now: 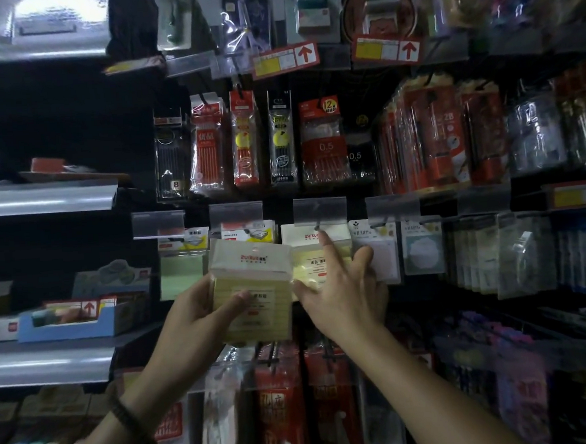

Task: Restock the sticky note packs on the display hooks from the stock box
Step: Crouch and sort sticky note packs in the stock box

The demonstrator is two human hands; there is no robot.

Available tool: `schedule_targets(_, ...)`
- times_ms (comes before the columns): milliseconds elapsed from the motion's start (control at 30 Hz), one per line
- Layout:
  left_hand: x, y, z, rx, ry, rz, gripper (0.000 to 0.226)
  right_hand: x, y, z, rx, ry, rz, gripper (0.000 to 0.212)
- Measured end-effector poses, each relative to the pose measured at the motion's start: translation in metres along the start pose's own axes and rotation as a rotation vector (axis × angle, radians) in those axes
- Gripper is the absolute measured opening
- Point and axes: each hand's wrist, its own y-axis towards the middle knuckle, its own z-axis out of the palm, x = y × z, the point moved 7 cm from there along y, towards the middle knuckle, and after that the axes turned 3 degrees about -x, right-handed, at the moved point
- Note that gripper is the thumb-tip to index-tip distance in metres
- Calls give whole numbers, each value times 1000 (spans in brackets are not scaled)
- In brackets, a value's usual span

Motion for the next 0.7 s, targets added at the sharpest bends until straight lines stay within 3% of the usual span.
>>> schedule_targets(167, 9, -2, 8, 1, -101, -34, 22, -6, -2, -8, -76, -49, -44, 79)
schedule_targets(267, 12, 1, 18, 25, -206, -65, 24, -13, -15, -22, -203, 284, -112, 61)
schedule_targets(433, 10, 8, 55, 115, -284, -81, 24, -28, -33, -10, -37, 936, -36, 53)
schedule_targets(567, 4, 14, 68, -28, -169, 38, 46, -38, -32, -14, -128, 1086, 18, 60)
schedule_targets(700, -1, 21, 77, -80, -58, 213, 49, -45, -20, -7, -176, 1048, 16, 40)
